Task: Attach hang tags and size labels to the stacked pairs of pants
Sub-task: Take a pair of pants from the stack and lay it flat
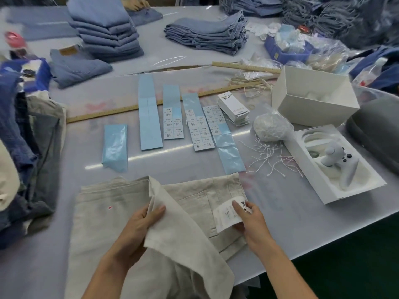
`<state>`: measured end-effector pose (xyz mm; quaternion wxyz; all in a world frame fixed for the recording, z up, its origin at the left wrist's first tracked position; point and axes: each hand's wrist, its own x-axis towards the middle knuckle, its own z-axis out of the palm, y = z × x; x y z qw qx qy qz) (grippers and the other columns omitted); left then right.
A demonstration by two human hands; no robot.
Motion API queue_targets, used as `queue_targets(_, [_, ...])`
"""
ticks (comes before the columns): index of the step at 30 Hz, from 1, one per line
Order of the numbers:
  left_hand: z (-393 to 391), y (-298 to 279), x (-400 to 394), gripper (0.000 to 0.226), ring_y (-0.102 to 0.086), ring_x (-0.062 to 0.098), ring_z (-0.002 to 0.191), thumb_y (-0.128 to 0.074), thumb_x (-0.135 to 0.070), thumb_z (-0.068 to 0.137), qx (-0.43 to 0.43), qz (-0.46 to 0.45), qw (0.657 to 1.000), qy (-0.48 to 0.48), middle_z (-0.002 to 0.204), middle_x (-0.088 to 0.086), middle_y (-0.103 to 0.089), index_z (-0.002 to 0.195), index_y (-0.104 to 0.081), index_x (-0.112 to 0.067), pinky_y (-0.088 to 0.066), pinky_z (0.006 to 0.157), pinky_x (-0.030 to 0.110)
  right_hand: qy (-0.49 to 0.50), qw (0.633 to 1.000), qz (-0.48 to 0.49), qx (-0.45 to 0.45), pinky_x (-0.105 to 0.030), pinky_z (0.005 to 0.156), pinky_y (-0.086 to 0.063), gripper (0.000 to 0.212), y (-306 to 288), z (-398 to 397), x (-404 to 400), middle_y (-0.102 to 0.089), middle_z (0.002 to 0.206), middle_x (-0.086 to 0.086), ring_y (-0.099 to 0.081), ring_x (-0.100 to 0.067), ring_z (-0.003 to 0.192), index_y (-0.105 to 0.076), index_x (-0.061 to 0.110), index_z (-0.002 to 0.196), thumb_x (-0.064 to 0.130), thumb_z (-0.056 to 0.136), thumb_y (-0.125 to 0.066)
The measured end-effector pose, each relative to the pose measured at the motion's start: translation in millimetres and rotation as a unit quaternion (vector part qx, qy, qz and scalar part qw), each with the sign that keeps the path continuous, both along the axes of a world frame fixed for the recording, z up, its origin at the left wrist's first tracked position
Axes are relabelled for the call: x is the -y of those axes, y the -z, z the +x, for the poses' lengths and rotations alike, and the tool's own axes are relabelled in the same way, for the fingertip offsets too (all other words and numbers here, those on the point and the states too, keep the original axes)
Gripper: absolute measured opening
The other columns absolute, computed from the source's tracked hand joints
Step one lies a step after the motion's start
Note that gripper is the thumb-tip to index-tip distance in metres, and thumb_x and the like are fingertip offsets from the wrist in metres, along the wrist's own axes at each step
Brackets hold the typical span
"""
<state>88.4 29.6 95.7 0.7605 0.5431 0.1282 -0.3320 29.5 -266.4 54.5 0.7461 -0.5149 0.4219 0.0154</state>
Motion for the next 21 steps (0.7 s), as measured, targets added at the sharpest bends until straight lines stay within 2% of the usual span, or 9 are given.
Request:
queue_targets(3, [8.7, -13.2, 18.0, 0.029, -0.073, 0.034, 0.103, -0.074, -0.026, 0.091, 0.015, -0.045, 0.999, -0.014, 0.117, 0.024, -0.072, 0.113, -0.075, -0.008, -0.060, 0.077, 0.035, -0.004, 0.996, 0.076, 0.046, -0.033, 0.066, -0.059, 0.046, -5.0, 5.2, 8.7, -0.073, 0.096, -0.011, -0.071, -0.022, 0.075, -0.058, 0.015, 0.122, 0.016, 0.083, -0.082])
queue_targets(5, [12.5, -15.2, 25.1, 0.025, -0.073, 0.032, 0.099, -0.068, -0.023, 0.093, 0.018, -0.060, 0.998, -0.022, 0.115, 0.025, -0.071, 0.111, -0.075, -0.007, -0.060, 0.075, 0.035, -0.072, 0.996, 0.019, 0.042, -0.031, 0.064, -0.058, 0.039, -5.5, 3.8, 6.7, -0.072, 0.094, -0.011, -0.069, -0.020, 0.071, -0.061, 0.015, 0.118, 0.009, 0.084, -0.081])
queue_targets(6, [14.1, -13.7, 27.1, 0.026, -0.073, 0.033, 0.099, -0.067, -0.022, 0.093, 0.018, -0.062, 0.998, -0.026, 0.115, 0.027, -0.071, 0.111, -0.075, -0.006, -0.061, 0.075, 0.035, -0.123, 0.990, -0.060, 0.023, -0.030, 0.064, -0.058, 0.034, -4.8, 1.3, 4.3, -0.072, 0.094, -0.010, -0.069, -0.017, 0.070, -0.062, 0.018, 0.113, 0.008, 0.085, -0.079])
queue_targets(8, [15.0, -9.3, 30.9, 0.030, -0.072, 0.035, 0.100, -0.067, -0.019, 0.092, 0.013, -0.065, 0.997, -0.027, 0.117, 0.029, -0.069, 0.115, -0.071, -0.001, -0.061, 0.076, 0.038, -0.228, 0.937, -0.261, -0.040, -0.024, 0.065, -0.057, 0.030, -1.6, -6.7, 3.0, -0.070, 0.093, 0.002, -0.067, -0.008, 0.074, -0.063, 0.031, 0.108, 0.013, 0.088, -0.075])
queue_targets(11, [13.4, -5.1, 34.9, 0.039, -0.072, 0.036, 0.098, -0.068, -0.016, 0.088, -0.007, -0.072, 0.997, -0.037, 0.115, 0.029, -0.069, 0.122, -0.066, 0.004, -0.062, 0.076, 0.040, -0.330, 0.824, -0.453, -0.080, -0.009, 0.068, -0.044, 0.042, 3.4, -25.8, 6.6, -0.060, 0.099, 0.018, -0.059, 0.002, 0.084, -0.059, 0.040, 0.130, 0.018, 0.095, -0.066])
queue_targets(15, [13.2, -2.7, 32.5, 0.038, -0.072, 0.032, 0.097, -0.068, -0.017, 0.086, -0.038, -0.110, 0.988, -0.100, 0.111, 0.026, -0.070, 0.118, -0.069, 0.004, -0.062, 0.079, 0.039, -0.381, 0.730, -0.568, -0.020, -0.011, 0.062, -0.042, 0.041, 10.7, -56.1, 7.8, -0.046, 0.111, 0.016, -0.055, -0.004, 0.092, -0.063, 0.036, 0.134, 0.018, 0.098, -0.065])
queue_targets(18, [16.3, -5.6, 27.9, 0.031, -0.075, 0.029, 0.089, -0.067, -0.018, 0.084, -0.048, -0.141, 0.980, -0.129, 0.098, 0.022, -0.074, 0.102, -0.077, 0.005, -0.063, 0.075, 0.037, -0.469, 0.637, -0.609, -0.056, -0.016, 0.077, -0.040, 0.053, 12.0, -63.9, 7.6, -0.042, 0.131, 0.011, -0.042, -0.008, 0.113, -0.055, 0.044, 0.140, 0.010, 0.099, -0.056])
queue_targets(20, [17.9, -8.9, 25.2, 0.027, -0.076, 0.025, 0.084, -0.065, -0.020, 0.084, -0.050, -0.160, 0.976, -0.138, 0.089, 0.017, -0.075, 0.092, -0.081, 0.000, -0.062, 0.070, 0.035, -0.487, 0.622, -0.608, -0.080, -0.019, 0.086, -0.042, 0.056, 10.1, -66.0, 4.9, -0.039, 0.138, 0.010, -0.040, -0.009, 0.117, -0.052, 0.045, 0.141, 0.008, 0.099, -0.051])
queue_targets(21, [19.1, -11.0, 24.7, 0.026, -0.076, 0.025, 0.083, -0.065, -0.020, 0.085, -0.054, -0.171, 0.973, -0.144, 0.087, 0.016, -0.075, 0.091, -0.081, -0.001, -0.062, 0.071, 0.034, -0.473, 0.637, -0.604, -0.074, -0.019, 0.087, -0.044, 0.054, 8.2, -65.7, 1.6, -0.040, 0.137, 0.011, -0.041, -0.008, 0.117, -0.053, 0.043, 0.140, 0.008, 0.099, -0.052])
